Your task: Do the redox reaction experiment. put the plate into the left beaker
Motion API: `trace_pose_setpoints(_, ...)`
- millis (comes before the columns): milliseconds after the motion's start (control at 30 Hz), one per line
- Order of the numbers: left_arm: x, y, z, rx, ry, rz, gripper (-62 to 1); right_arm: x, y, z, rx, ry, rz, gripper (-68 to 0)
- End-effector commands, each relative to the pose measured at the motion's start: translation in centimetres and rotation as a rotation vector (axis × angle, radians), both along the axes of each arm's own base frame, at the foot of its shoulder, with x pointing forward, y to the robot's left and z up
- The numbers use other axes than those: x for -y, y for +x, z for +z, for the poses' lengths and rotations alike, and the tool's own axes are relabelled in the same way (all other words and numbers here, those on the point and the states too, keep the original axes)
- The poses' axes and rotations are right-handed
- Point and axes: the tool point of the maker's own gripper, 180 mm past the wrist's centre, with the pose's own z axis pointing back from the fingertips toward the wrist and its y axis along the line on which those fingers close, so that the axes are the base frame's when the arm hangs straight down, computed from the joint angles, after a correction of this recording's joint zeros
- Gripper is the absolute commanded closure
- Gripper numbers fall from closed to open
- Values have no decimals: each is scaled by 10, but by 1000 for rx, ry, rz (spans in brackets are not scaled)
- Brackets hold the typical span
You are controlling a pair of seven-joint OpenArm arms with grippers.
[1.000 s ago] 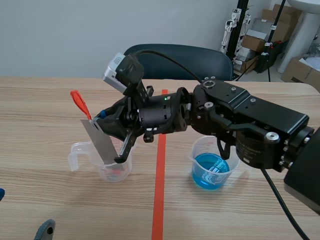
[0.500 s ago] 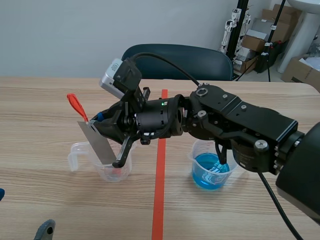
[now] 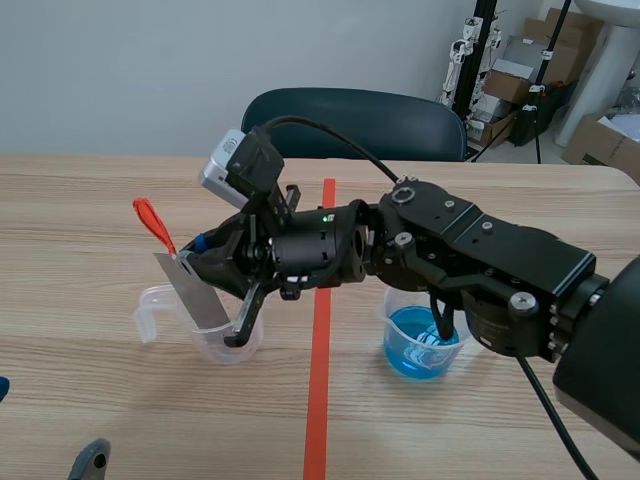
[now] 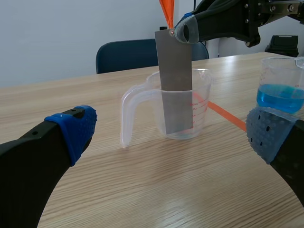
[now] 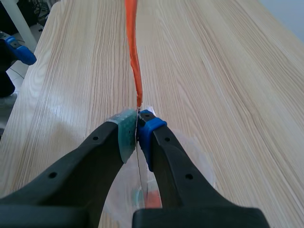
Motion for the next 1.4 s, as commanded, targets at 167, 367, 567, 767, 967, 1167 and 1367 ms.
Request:
trace_pose_setpoints(167,-1,2,7,28,-7,-5,-623,-3,6,16,22,41,-1,-6)
trace_pose_setpoints(367,-1,2,7,28,-7,-5,-623,-2,6,16,22,40,-2,-6)
trace_pose_setpoints(567,-1,3,0,-9,11,-3,-623,-1,6,15,22,38,-3,-6)
trace_pose_setpoints(767,-1,4,-1,-14,13,-2,-623,-1,6,16,22,39,-3,-6)
trace_pose_setpoints(967,-1,5,-1,-12,13,-2,-623,-1,6,16,22,39,-3,-6)
trace_pose_setpoints(1167,-1,5,-1,-12,13,-2,-623,-1,6,16,22,39,-3,-6)
trace_pose_setpoints(1367,-1,5,-1,-12,13,-2,-623,-1,6,16,22,39,-3,-6)
